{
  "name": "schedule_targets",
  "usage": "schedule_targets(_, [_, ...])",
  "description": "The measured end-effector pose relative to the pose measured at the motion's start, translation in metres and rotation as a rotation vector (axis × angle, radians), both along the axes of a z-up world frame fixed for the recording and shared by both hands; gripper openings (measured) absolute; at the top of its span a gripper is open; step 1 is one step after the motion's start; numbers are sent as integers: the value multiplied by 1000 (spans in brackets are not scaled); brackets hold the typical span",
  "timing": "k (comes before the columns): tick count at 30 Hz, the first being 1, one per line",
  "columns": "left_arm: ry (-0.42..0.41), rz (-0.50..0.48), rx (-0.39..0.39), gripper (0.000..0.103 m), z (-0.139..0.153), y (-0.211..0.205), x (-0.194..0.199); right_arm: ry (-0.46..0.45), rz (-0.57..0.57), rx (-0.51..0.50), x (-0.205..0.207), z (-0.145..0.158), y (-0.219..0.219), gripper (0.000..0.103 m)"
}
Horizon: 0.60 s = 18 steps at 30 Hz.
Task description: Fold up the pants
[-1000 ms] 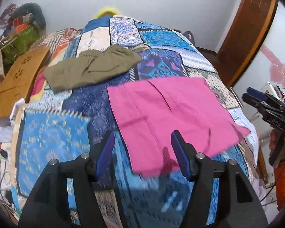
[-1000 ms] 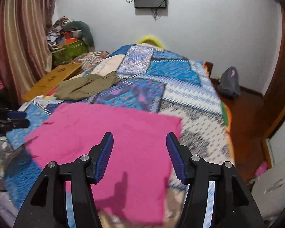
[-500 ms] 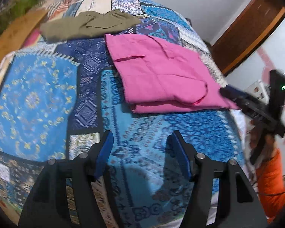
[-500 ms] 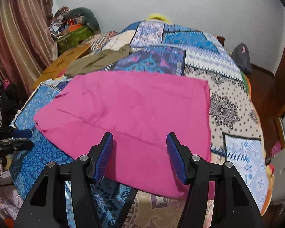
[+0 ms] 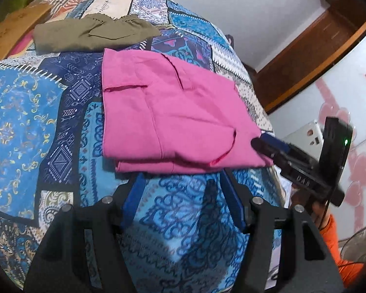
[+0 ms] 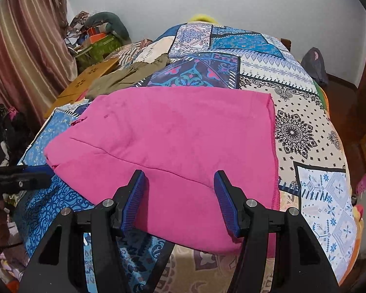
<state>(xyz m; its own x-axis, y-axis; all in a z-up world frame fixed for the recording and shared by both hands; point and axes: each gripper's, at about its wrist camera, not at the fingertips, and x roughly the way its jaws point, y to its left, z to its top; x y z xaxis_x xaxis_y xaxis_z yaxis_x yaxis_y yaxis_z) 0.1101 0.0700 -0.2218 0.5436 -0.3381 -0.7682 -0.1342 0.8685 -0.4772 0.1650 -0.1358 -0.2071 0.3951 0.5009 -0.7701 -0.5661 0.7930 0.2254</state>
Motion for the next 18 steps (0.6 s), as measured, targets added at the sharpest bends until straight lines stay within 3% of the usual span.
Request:
schedule_targets(11, [-21, 130, -125, 62, -4, 20, 18, 5, 6, 10, 2, -3, 1, 55])
schedule_targets(18, [-51, 131, -115, 62, 4, 21, 21, 0, 2, 13, 3, -5, 1, 57])
